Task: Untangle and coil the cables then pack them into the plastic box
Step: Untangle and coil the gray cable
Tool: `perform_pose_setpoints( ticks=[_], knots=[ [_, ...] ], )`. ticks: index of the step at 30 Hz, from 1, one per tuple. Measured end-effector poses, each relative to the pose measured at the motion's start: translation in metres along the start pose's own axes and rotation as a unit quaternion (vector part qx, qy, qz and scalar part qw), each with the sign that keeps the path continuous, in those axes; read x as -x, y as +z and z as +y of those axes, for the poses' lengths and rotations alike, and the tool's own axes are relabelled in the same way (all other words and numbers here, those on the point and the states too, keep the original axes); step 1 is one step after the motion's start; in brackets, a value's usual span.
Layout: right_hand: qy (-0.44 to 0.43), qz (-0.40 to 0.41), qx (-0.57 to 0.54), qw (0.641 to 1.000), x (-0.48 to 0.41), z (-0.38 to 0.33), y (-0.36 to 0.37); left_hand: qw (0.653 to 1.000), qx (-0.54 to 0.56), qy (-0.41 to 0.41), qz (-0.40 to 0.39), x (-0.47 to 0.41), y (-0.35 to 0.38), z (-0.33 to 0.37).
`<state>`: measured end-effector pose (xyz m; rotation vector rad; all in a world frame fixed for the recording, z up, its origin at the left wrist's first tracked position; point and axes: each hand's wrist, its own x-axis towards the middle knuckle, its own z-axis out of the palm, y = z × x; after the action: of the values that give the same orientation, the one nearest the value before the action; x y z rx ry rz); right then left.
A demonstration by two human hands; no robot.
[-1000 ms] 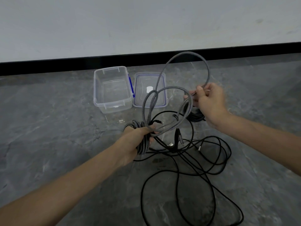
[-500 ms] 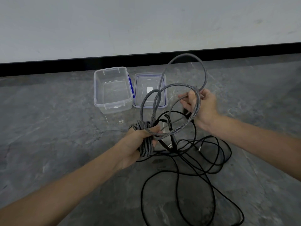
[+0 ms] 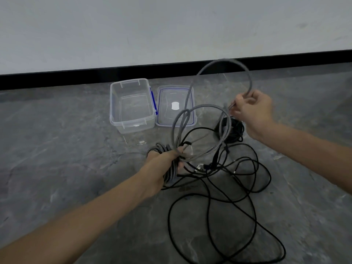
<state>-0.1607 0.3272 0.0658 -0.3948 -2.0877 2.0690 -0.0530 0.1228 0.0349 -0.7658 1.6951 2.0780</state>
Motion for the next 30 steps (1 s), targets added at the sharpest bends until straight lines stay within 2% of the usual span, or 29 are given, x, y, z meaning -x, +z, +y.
perform_pose_setpoints(
  ticks=[3,8,12,18,22,24,30],
  knots=[
    [0.012,-0.053,0.035,0.998,0.017,0.011,0.006,0.999,0.004,-0.003,0.049,-0.003,0.002,0.0],
    [0.051,-0.074,-0.062,0.994,0.027,-0.001,0.014,0.995,-0.062,-0.001,0.076,-0.008,-0.004,-0.005],
    [0.108,-0.065,-0.134,0.983,0.029,-0.008,0.022,0.994,-0.065,0.016,0.082,-0.011,-0.004,-0.004],
    [0.173,-0.065,-0.18,0.966,0.03,0.0,0.021,0.993,-0.1,0.0,0.064,-0.004,0.001,0.005],
    [0.2,-0.095,-0.178,0.959,0.032,0.01,0.023,1.0,0.021,-0.019,0.0,0.0,0.005,0.009],
    [0.21,-0.103,-0.178,0.956,0.036,0.012,0.025,0.999,0.04,-0.031,-0.005,-0.001,0.007,0.009],
    [0.218,-0.126,-0.202,0.946,0.045,0.013,0.03,0.999,-0.013,-0.031,0.0,-0.001,0.006,0.009]
  ],
)
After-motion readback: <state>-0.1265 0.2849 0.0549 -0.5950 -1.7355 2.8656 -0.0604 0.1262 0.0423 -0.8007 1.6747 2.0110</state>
